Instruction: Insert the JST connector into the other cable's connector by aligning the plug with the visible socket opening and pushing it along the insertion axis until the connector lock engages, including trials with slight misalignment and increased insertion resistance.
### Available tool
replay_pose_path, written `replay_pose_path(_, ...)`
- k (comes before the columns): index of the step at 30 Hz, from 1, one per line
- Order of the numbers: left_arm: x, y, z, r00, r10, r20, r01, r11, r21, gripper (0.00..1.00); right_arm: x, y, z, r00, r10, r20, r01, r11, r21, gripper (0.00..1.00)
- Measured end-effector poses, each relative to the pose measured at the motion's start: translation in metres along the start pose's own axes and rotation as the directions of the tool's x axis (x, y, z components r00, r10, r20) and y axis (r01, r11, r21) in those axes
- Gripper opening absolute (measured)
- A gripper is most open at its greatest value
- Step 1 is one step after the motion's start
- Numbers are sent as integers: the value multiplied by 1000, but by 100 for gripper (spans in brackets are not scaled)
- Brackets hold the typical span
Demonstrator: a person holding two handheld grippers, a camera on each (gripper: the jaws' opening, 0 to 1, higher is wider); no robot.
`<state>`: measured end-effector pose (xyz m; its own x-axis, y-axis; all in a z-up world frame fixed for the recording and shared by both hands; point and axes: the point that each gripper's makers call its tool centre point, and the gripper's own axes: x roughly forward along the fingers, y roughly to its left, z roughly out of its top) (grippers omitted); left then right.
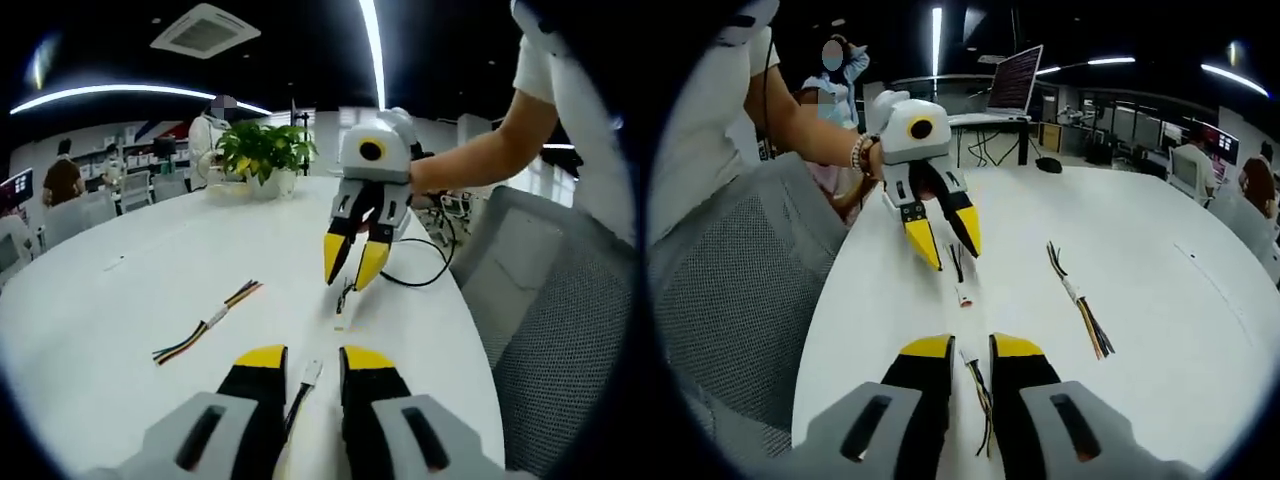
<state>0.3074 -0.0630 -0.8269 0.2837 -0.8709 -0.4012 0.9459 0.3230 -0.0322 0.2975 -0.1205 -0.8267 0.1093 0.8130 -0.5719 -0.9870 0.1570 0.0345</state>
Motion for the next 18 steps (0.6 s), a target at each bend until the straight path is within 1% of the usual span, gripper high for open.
replay_pose_path(4,5,-2,-12,1000,-1,-28,1,1000,-8,15,5,1,-12,1000,2,-24,-1,1000,11,11)
replay_pose_path(9,6,-1,-20,999,4,-47,-4,1000,3,14,9,2,-21,999,-1,-37,2,1000,20,11)
replay_pose_path(12,7,0,-22,999,3,-50,-3,1000,3,14,11,1,-24,999,-6,-39,7,1000,24,11)
replay_pose_path(18,10,0,-23,999,6,-48,-5,1000,6,13,14,0,-23,1000,-13,-28,14,1000,23,11)
